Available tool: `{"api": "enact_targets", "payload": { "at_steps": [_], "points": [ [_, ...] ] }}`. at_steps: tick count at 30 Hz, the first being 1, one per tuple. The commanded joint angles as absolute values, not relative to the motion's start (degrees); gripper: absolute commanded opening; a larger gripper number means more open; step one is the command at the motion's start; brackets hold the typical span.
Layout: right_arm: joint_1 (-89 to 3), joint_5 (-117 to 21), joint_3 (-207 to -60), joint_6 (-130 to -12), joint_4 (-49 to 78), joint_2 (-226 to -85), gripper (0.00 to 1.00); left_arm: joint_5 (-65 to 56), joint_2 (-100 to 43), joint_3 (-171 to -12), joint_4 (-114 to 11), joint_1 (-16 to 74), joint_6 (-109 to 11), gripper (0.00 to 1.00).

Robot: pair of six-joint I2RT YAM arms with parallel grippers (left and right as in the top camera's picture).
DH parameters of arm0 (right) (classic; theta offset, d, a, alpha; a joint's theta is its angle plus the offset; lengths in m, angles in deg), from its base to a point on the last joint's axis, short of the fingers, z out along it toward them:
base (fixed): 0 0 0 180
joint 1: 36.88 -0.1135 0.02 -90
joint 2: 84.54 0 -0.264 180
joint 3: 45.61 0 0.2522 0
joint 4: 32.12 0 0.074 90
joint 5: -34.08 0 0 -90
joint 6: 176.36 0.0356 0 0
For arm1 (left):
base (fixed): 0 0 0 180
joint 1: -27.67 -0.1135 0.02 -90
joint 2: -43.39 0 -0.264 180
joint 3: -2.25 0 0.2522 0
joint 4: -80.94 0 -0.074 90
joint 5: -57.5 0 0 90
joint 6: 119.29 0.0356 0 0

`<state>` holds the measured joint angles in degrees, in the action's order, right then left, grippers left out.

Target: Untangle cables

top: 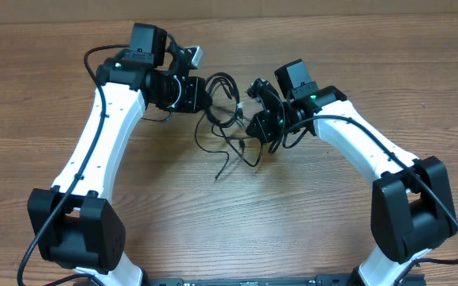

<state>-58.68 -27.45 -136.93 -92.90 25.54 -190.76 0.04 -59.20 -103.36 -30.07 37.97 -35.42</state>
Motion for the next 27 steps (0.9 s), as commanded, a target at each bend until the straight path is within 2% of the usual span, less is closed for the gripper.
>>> {"api": "enact_targets", "payload": {
  "at_steps": [1, 5, 9, 13, 17, 22, 27],
  "points": [
    [-54.82, -26.16, -142.0, -90.59, 27.77, -186.52, 0.04, -9.41, -57.58, -104.2, -28.89, 37.56, -41.39, 0.04],
    [-48.45, -19.69, -144.91, -87.57, 27.75, -181.82, 0.04, -22.78, -57.58, -102.84, -27.17, 38.11, -47.71, 0.04],
    [-42.82, -18.31, -144.91, -81.91, 30.81, -178.87, 0.04, -27.04, -57.58, -102.58, -27.5, 38.02, -55.34, 0.04],
    [-39.41, -19.6, -144.84, -81.45, 38.26, -178.74, 0.04, -30.65, -57.58, -102.58, -30.51, 37.76, -66.64, 0.05],
    [-37.29, -21.98, -144.84, -81.63, 40.47, -178.71, 0.04, -36.9, -57.58, -102.58, -29.83, 37.76, -78.96, 0.04],
    [-34.25, -33.61, -144.84, -72.49, 41.41, -178.71, 0.04, -49.1, -57.58, -102.58, -23.85, 37.17, -93.61, 0.04],
    [-30.77, -42.2, -144.84, -62.94, 42.61, -178.74, 0.04, -45.34, -57.58, -102.58, -21.86, 34.52, -98.76, 0.04]
  ]
}}
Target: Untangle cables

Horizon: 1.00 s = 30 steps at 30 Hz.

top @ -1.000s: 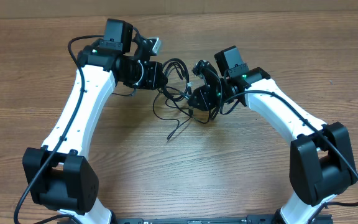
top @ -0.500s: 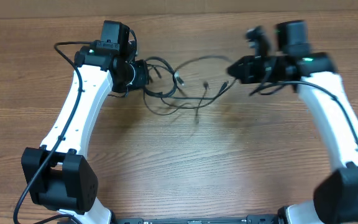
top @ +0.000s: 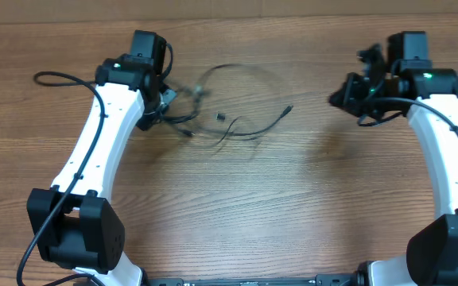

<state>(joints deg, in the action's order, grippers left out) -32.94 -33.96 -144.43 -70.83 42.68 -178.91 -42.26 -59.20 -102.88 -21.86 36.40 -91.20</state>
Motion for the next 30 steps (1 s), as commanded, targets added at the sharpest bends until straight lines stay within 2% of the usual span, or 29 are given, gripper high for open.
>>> {"api": "enact_targets", "payload": {
  "at_steps": [1, 3, 5, 6, 8, 10, 12, 14, 16, 19, 25, 30],
  "points": [
    [-30.64, -42.09, -144.84, -61.78, 42.55, -178.74, 0.04, -42.43, -57.58, -102.58, -22.86, 34.22, -98.2, 0.04],
    [-30.75, -41.15, -144.84, -61.28, 41.98, -178.74, 0.04, -35.18, -57.58, -102.58, -27.47, 34.06, -90.61, 0.04],
    [-31.47, -40.23, -144.84, -61.3, 41.5, -178.8, 0.06, -23.05, -57.71, -102.58, -36.06, 34.67, -73.15, 0.04],
    [-31.82, -39.93, -144.84, -61.39, 41.24, -178.8, 0.17, -16.18, -57.71, -102.58, -39.39, 35.18, -64.49, 0.04],
    [-33.07, -36.36, -144.84, -67.86, 40.06, -178.8, 0.31, -1.34, -57.73, -102.58, -43.41, 36.62, -46.48, 0.04],
    [-34.84, -30.64, -144.84, -76.34, 39.14, -178.8, 0.59, 8.73, -57.73, -102.58, -43.28, 38.21, -32.1, 0.04],
    [-37.2, -26.55, -144.84, -80.75, 38.18, -178.91, 0.84, 12.58, -57.73, -102.58, -41.2, 39.83, -22.79, 0.04],
    [-39.49, -26.42, -144.84, -82.19, 36.67, -179.17, 0.89, 12.1, -57.73, -102.58, -39.06, 41.14, -19.12, 0.04],
    [-41.42, -26.44, -144.84, -86.35, 35.33, -179.68, 0.99, 12.08, -57.73, -102.58, -38.03, 41.56, -17.68, 0.04],
    [-44.0, -26.44, -144.82, -92.44, 33.32, -181.32, 1.0, 11.97, -57.73, -102.58, -37.99, 41.43, -17.7, 0.04],
    [-49.57, -25.33, -144.82, -90.28, 34.98, -187.98, 1.0, 10.61, -57.73, -102.62, -37.96, 41.19, -20.84, 0.04],
    [-54.84, -18.53, -144.82, -90.28, 37.37, -190.15, 1.0, -4.23, -57.73, -102.62, -38.05, 41.19, -32.21, 0.04]
  ]
}}
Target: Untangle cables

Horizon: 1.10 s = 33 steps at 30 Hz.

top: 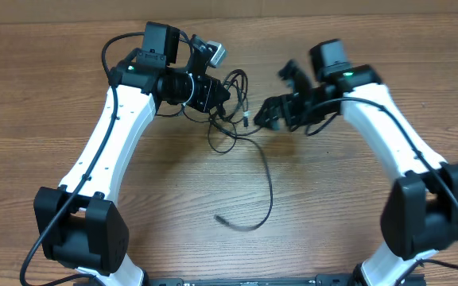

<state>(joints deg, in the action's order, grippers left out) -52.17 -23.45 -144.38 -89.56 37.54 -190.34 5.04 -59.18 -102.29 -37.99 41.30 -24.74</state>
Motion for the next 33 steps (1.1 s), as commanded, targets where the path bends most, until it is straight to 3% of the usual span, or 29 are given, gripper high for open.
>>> {"api": "enact_targets", "payload": {
  "at_steps": [1, 4, 6, 7, 10, 14, 18, 19, 20, 21, 25, 28, 33],
  "points": [
    [-55.82, -19.45, -144.82, -90.26, 36.91, -190.17, 1.0, -6.96, -57.73, -102.62, -38.16, 41.19, -35.16, 0.04],
    [-58.27, -24.98, -144.84, -88.36, 34.37, -190.17, 1.0, -13.43, -57.73, -102.62, -38.18, 40.99, -45.91, 0.07],
    [-58.84, -30.16, -144.84, -83.37, 33.04, -190.17, 1.0, -16.6, -57.73, -102.62, -37.75, 40.9, -52.45, 0.2],
    [-58.9, -33.57, -144.84, -79.9, 32.62, -190.17, 1.0, -18.02, -57.73, -102.6, -37.18, 40.86, -57.15, 0.2],
    [-58.51, -43.75, -144.84, -69.39, 32.95, -190.17, 1.0, -18.5, -57.73, -102.6, -35.19, 40.84, -71.2, 0.04],
    [-57.68, -47.27, -144.84, -63.77, 33.43, -190.17, 1.0, -16.79, -57.73, -102.6, -34.62, 41.32, -82.77, 0.04],
    [-57.63, -47.36, -144.84, -63.86, 34.13, -190.17, 1.0, -16.84, -57.73, -102.6, -34.93, 41.73, -79.9, 0.04],
    [-57.61, -47.69, -144.84, -63.86, 34.44, -190.17, 1.0, -18.06, -57.73, -102.6, -34.6, 41.73, -77.35, 0.11],
    [-57.59, -48.36, -144.84, -63.83, 34.68, -190.17, 1.0, -20.64, -57.73, -102.6, -33.88, 41.69, -74.46, 0.25],
    [-57.57, -48.89, -144.84, -63.86, 34.9, -190.17, 1.0, -22.98, -57.73, -102.6, -32.98, 41.58, -73.59, 0.33],
    [-57.37, -50.13, -144.84, -63.86, 35.07, -190.17, 1.0, -30.37, -57.73, -102.6, -29.68, 41.17, -75.66, 0.32],
    [-57.37, -50.13, -144.84, -63.86, 34.74, -190.17, 1.0, -30.61, -57.75, -102.6, -29.79, 41.14, -75.53, 0.51],
    [-57.37, -50.11, -144.84, -63.86, 34.77, -190.17, 1.0, -34.26, -58.08, -102.56, -27.71, 41.19, -67.95, 0.56]
  ]
}}
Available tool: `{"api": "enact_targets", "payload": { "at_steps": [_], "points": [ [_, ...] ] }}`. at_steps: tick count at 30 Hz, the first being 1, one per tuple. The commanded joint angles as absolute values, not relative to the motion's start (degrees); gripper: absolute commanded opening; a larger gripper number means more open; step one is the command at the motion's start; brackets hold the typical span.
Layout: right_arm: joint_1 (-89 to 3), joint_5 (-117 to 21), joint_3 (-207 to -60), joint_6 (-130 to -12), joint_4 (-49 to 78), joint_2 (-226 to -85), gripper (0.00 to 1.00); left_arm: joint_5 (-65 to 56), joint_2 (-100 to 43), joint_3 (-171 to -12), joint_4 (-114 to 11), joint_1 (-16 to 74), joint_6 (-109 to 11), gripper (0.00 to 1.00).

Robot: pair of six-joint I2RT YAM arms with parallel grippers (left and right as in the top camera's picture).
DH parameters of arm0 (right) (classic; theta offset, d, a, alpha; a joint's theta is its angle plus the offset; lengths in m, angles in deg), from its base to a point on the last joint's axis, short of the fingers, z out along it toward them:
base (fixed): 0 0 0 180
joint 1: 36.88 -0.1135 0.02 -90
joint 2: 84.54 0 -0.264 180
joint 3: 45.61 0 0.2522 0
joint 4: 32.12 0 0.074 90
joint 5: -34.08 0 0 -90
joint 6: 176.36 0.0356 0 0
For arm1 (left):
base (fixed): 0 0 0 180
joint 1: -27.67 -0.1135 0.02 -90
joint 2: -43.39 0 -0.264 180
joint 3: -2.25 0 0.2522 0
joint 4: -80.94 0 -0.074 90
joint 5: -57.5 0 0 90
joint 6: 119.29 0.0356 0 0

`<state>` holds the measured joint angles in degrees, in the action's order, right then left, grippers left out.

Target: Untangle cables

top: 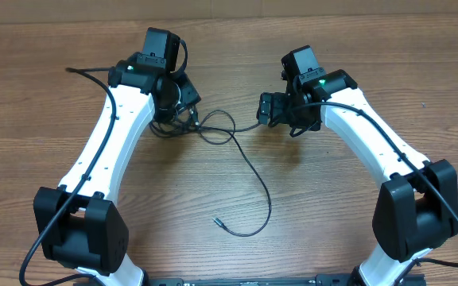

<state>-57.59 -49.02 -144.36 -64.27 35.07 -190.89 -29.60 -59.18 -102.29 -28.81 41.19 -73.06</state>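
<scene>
Thin black cables (249,171) lie on the wooden table. A small bunch of loops (183,123) sits under my left gripper (180,114), which points down and looks shut on it. From there a strand loops (219,127) to the right and reaches my right gripper (262,117), which appears shut on its end. One long strand runs from the loop toward the front. It curves round and ends in a free plug (217,222).
Bare wooden table (356,230) lies on all sides. Both white arms reach in from the front corners. The left arm's own supply cable (86,71) arcs out at the far left.
My left gripper has moved left and down with the bunch, which now sits lower. My right gripper was open beside the cables and now sits at a strand's end. The cables lie more spread out.
First both grippers were close together in a tangle at the table's middle. Then the arms were far apart with the cables stretched loosely between them. Then they were near each other again, a long strand trailing forward. Now a strand spans the two grippers.
</scene>
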Motion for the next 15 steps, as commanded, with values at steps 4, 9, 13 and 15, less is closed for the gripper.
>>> {"api": "enact_targets", "payload": {
  "at_steps": [4, 9, 13, 15],
  "points": [
    [-57.37, -50.11, -144.84, -63.86, 34.83, -190.17, 1.0, -43.81, -59.26, -102.49, -23.01, 40.79, -68.08, 0.59],
    [-57.39, -50.11, -144.84, -63.86, 34.44, -190.17, 1.0, -45.91, -62.48, -102.45, -22.05, 38.13, -71.92, 0.65],
    [-57.39, -50.11, -144.82, -63.86, 33.74, -190.17, 1.0, -43.77, -65.51, -102.45, -22.42, 34.85, -72.06, 0.42],
    [-57.39, -50.11, -144.82, -63.86, 33.3, -190.17, 1.0, -42.32, -67.35, -102.45, -22.05, 33.25, -71.62, 0.4]
  ]
}}
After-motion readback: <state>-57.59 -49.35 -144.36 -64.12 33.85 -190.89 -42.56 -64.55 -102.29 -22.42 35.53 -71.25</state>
